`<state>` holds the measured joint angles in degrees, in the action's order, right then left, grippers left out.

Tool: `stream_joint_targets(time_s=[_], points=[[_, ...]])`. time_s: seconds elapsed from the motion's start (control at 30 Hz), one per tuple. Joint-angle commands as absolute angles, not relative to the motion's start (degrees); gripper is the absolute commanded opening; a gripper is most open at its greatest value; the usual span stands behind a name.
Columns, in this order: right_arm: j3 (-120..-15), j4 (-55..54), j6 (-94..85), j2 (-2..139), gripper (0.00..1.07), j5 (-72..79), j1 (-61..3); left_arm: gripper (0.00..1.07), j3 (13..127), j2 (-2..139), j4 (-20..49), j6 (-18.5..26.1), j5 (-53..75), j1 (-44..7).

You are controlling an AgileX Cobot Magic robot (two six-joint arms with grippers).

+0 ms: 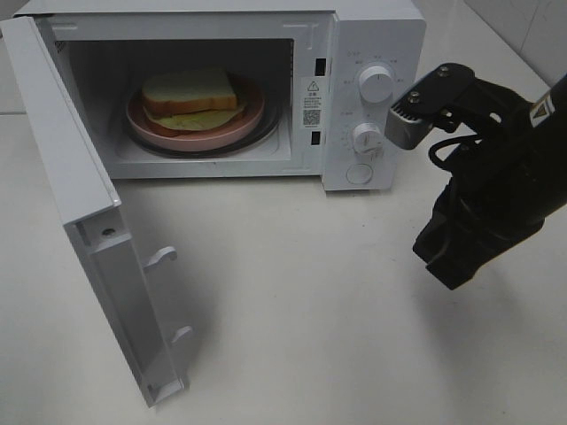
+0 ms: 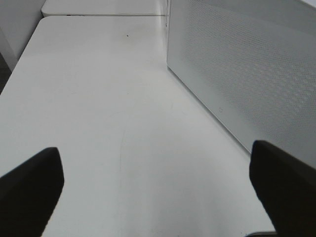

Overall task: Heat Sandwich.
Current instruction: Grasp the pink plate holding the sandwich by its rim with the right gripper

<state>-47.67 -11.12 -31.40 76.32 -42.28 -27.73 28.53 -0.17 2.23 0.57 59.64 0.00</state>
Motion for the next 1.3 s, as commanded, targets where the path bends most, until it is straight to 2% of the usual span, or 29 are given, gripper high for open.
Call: stream_joint_targets(time_s=[0.03, 0.3, 0.53, 0.67, 0.77, 0.8, 0.83, 0.87, 0.9, 0.93, 0.97, 1.0, 1.03, 1.1, 1.23, 1.3], points=[[-49.0, -10.8, -41.5, 76.0, 0.08, -44.1, -27.4, 0.97, 28.4, -1.4, 2.6, 0.7, 59.4, 0.0], [-50.1, -10.7, -66.2, 76.0, 0.10, -44.1, -27.4, 0.97, 28.4, -1.4, 2.6, 0.7, 59.4, 0.0], [-50.1, -9.8, -73.7, 76.0, 0.13, -44.1, -27.4, 0.97, 28.4, -1.4, 2.6, 0.7, 59.4, 0.0], [-50.1, -6.8, -73.8, 76.0, 0.20, -44.1, -27.4, 0.97, 28.4, -1.4, 2.6, 0.7, 59.4, 0.0], [-50.1, -4.5, -73.8, 76.0, 0.32, -44.1, -27.4, 0.97, 28.4, -1.4, 2.6, 0.7, 59.4, 0.0], [-50.1, -3.6, -73.7, 76.0, 0.41, -43.8, -27.4, 0.97, 28.4, -1.4, 2.6, 0.7, 59.4, 0.0], [-50.1, -3.6, -73.7, 76.0, 0.41, -43.8, -27.4, 0.97, 28.4, -1.4, 2.6, 0.7, 59.4, 0.0], [-50.1, -3.5, -73.6, 76.0, 0.45, -43.7, -27.4, 0.97, 28.4, -1.4, 2.6, 0.7, 59.4, 0.0], [-50.1, -3.5, -73.6, 76.0, 0.50, -43.5, -27.4, 0.97, 28.4, -1.4, 2.6, 0.7, 59.4, 0.0], [-50.1, -3.5, -73.0, 76.0, 0.62, -42.7, -27.4, 0.97, 28.4, -1.4, 2.6, 0.7, 59.4, 0.0], [-50.1, -3.5, -71.8, 76.0, 0.68, -42.3, -27.4, 0.97, 28.4, -1.4, 2.6, 0.7, 59.4, 0.0], [-50.1, -3.5, -71.8, 76.0, 0.68, -42.3, -27.4, 0.97, 28.4, -1.4, 2.6, 0.7, 59.4, 0.0], [-50.1, -3.5, -70.9, 76.0, 0.72, -42.2, -27.4, 0.97, 28.4, -1.4, 2.6, 0.7, 59.4, 0.0], [-50.1, -3.5, -69.5, 76.0, 0.88, -42.4, -27.4, 0.97, 28.4, -1.4, 2.6, 0.7, 59.4, 0.0], [-50.1, -3.3, -69.4, 76.1, 0.95, -42.7, -27.4, 0.97, 28.4, -1.4, 2.6, 0.7, 59.4, 0.0], [-50.1, -3.2, -69.4, 76.3, 0.95, -42.7, -27.4, 0.97, 28.4, -1.4, 2.6, 0.7, 59.4, 0.0]])
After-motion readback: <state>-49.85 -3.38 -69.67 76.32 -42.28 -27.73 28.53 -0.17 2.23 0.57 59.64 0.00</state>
